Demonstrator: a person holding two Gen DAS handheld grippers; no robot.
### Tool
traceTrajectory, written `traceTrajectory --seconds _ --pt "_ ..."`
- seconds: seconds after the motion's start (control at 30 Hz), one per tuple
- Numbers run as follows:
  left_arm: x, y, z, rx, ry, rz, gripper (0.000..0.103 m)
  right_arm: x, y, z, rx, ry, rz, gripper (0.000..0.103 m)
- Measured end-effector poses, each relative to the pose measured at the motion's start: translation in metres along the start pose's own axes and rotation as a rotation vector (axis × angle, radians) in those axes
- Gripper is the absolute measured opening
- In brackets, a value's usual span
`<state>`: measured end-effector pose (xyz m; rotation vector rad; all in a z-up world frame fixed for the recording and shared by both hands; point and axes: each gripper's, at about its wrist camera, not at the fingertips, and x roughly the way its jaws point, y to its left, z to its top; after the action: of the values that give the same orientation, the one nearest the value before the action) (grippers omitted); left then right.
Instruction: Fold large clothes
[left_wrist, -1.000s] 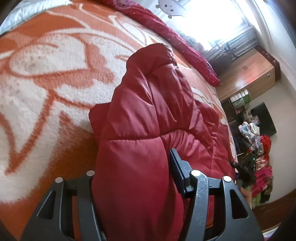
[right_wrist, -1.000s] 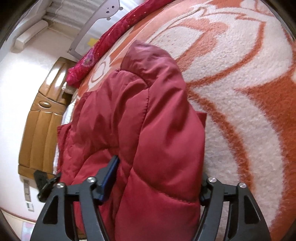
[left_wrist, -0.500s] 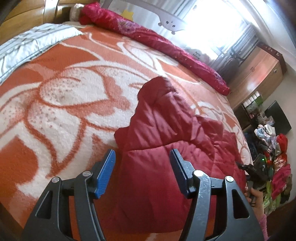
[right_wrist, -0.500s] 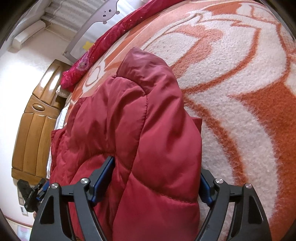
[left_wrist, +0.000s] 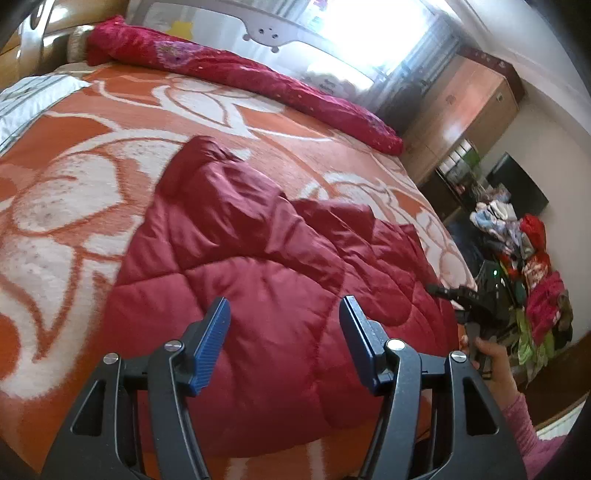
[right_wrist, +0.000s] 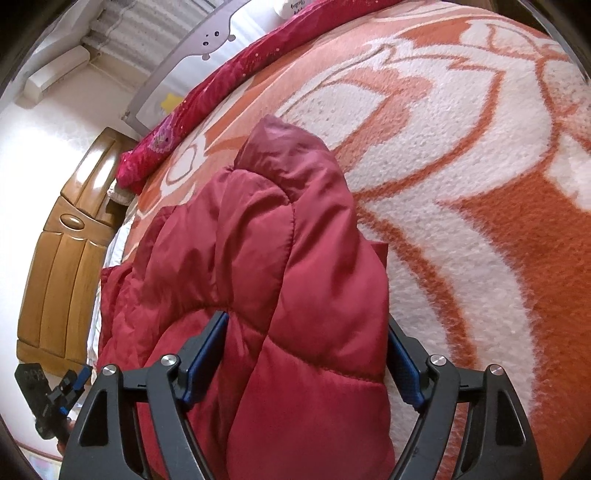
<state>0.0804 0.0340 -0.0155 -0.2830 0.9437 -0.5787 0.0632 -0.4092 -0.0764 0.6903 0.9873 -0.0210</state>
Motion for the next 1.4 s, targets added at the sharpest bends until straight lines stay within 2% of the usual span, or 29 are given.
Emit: traceTrajectory --seconds 0.2,0.37,0.5,0.57,0.67,0.8,0.9,1.13,1.4 --pt "0.007 -0.015 -0.004 0.024 0.023 -0.021 0.060 -0.039 0.011 0.000 -0.026 -0.106 -0.007 0.082" --pt "0.013 -0.025 -0.008 0.041 0.044 -0.039 0.060 -0.064 0.045 -0.014 -0.135 -0.164 0.020 0.082" --pt "0.022 -0.036 -0.013 0.069 0.069 -0.044 0.060 -0.059 0.081 -0.034 -0.260 -0.150 0.027 0.082" --pt "0.028 -0.043 -0.016 0.095 0.085 -0.037 0.060 -0.048 0.104 -0.049 -0.362 -0.122 0.030 0.082" --pt "0.037 -0.046 -0.017 0.112 0.099 -0.020 0.060 -0.025 0.129 -0.066 -0.493 -0.076 -0.022 0.081" --pt "0.056 -0.038 -0.008 0.114 0.113 0.014 0.061 0.010 0.142 -0.068 -0.555 -0.017 -0.081 0.082" --pt "0.076 -0.025 0.003 0.073 0.151 0.085 0.061 0.030 0.138 -0.055 -0.547 -0.005 -0.137 0.082" --pt "0.115 -0.006 0.040 -0.030 0.184 0.192 0.061 0.063 0.126 -0.013 -0.479 0.012 -0.238 0.085" --pt "0.148 0.039 0.074 -0.165 0.189 0.349 0.061 0.077 0.099 0.024 -0.335 -0.009 -0.243 0.084"
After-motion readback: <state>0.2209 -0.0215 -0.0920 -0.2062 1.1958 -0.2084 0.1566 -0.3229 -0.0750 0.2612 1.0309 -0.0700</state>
